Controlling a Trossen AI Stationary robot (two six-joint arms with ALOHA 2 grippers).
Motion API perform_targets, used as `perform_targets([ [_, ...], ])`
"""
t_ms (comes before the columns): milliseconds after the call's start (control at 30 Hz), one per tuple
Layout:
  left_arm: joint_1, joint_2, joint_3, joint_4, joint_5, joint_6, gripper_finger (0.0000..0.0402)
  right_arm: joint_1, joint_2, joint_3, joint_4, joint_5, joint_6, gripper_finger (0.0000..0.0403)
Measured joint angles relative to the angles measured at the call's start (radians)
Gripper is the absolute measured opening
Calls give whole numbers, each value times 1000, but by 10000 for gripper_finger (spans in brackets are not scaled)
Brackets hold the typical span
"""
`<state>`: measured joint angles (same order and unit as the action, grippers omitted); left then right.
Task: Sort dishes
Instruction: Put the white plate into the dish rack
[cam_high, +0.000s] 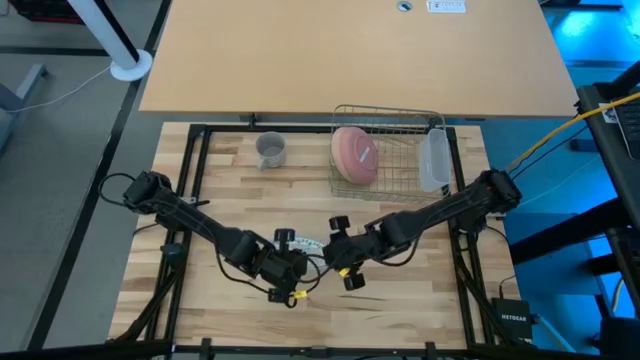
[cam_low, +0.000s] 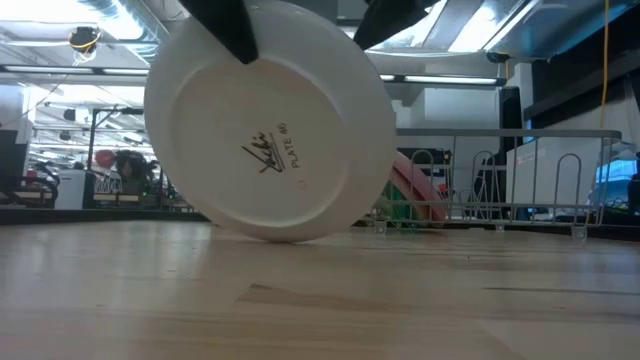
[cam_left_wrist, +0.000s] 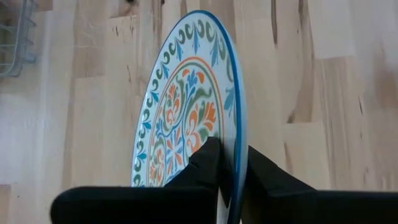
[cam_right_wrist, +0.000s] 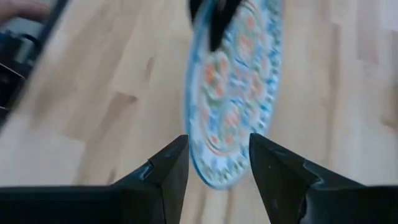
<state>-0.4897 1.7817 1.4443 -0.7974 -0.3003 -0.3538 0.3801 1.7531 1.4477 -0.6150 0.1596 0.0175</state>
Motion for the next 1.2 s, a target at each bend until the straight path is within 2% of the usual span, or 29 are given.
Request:
perform_targets([
  [167, -16, -1, 0, -3, -3, -14, 19, 0, 0, 71, -166, 85, 1, 172],
  [333, -31, -4, 0, -3, -2, -21, 20, -1, 0, 135, -261, 158, 1, 172],
  [567, -41, -31, 0, -9, 6, -62, 15, -1, 0, 151, -337, 263, 9, 172],
  [800, -55, -63, -1, -6, 17, -119, 11, -1, -8, 151, -479, 319, 85, 172],
  [1000, -53, -72, 6, 58, 43, -174, 11, -1, -100, 151, -544, 375, 130, 172],
  [1100, -39, -71, 21, 131, 88, -187, 11, -1, -177, 151, -548, 419, 135, 172],
  [1200, -20, -70, 60, 211, 88, -181, 11, -1, -270, 151, -547, 478, 141, 172],
])
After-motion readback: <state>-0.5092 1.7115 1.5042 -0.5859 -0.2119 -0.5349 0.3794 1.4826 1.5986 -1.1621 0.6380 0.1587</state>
